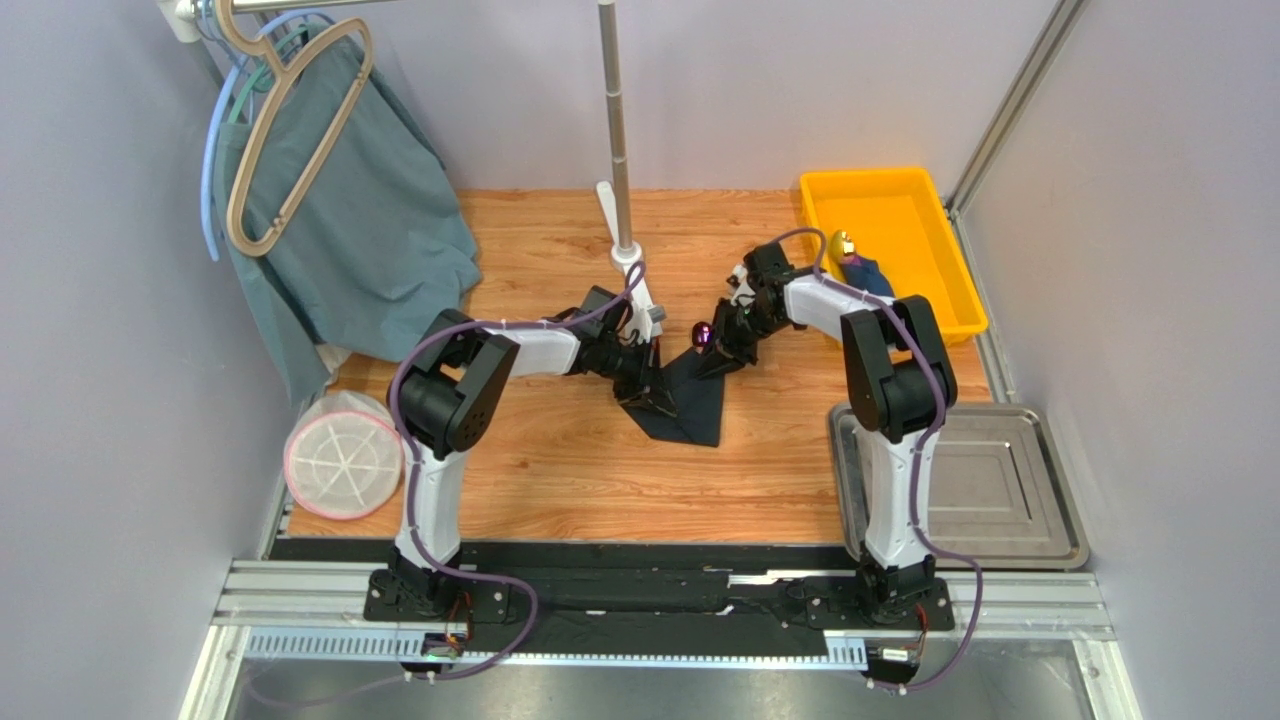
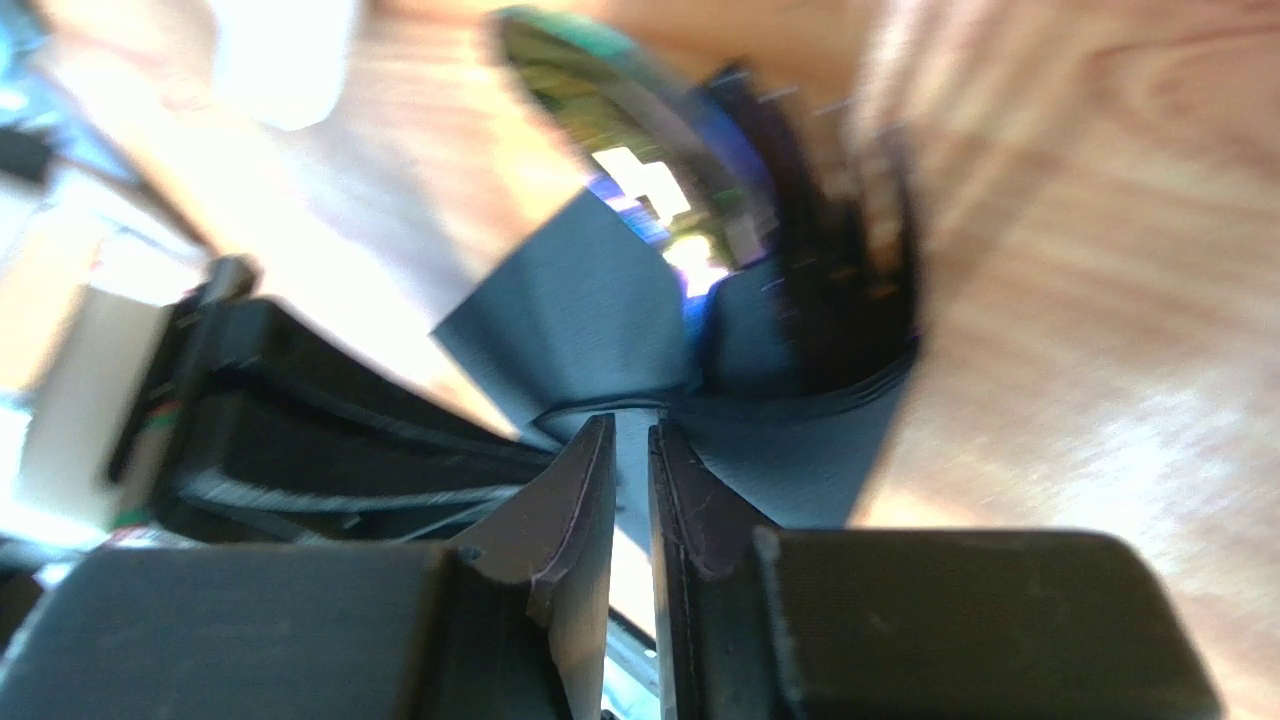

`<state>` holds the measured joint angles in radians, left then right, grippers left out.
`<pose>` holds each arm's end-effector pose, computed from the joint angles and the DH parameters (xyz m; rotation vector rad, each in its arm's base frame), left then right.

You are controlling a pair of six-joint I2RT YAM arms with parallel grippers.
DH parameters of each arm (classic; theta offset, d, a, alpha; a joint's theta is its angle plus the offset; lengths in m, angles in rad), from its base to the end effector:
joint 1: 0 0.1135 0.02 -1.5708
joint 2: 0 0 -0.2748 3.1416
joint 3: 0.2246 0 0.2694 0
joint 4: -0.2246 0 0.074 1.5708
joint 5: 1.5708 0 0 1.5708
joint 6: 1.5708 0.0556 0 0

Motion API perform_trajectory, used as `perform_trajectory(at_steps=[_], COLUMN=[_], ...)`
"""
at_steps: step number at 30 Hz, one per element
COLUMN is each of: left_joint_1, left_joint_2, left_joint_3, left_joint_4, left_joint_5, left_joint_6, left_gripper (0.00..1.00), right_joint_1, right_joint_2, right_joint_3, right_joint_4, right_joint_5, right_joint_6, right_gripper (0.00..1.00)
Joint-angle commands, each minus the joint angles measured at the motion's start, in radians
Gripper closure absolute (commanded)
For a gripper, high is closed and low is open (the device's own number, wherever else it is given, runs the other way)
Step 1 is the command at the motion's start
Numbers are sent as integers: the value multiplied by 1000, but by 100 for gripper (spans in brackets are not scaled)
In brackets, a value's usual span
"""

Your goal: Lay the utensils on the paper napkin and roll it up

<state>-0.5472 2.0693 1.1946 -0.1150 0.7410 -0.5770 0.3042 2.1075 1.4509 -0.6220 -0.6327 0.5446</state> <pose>0.3468 -0.2552 0.0957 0.2769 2.7390 -1.3346 0.4094 0.1630 0.1231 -0.2129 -2.9484 -1.0597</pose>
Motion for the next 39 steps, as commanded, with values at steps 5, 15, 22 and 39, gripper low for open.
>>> perform_trajectory(at_steps=[5, 15, 22, 39], left_joint_1=[6, 6, 7, 7], left_joint_2=[12, 12, 14, 14], left_joint_3=[-7, -12, -4, -20], left_joint_4=[-57, -55, -46, -38], left_joint_5=[-94, -94, -84, -92], left_joint_6=[42, 39, 32, 32], left_gripper=[100, 100, 100, 100], right_joint_1=[0, -2, -11, -25], right_joint_2=[72, 62, -43, 17], right_joint_3=[16, 55, 5, -204], right_joint_4=[-2, -25, 8, 22], right_joint_5=[87, 45, -258, -245], right_joint_6=[-40, -81, -71, -95], right_gripper=[83, 82, 78, 82])
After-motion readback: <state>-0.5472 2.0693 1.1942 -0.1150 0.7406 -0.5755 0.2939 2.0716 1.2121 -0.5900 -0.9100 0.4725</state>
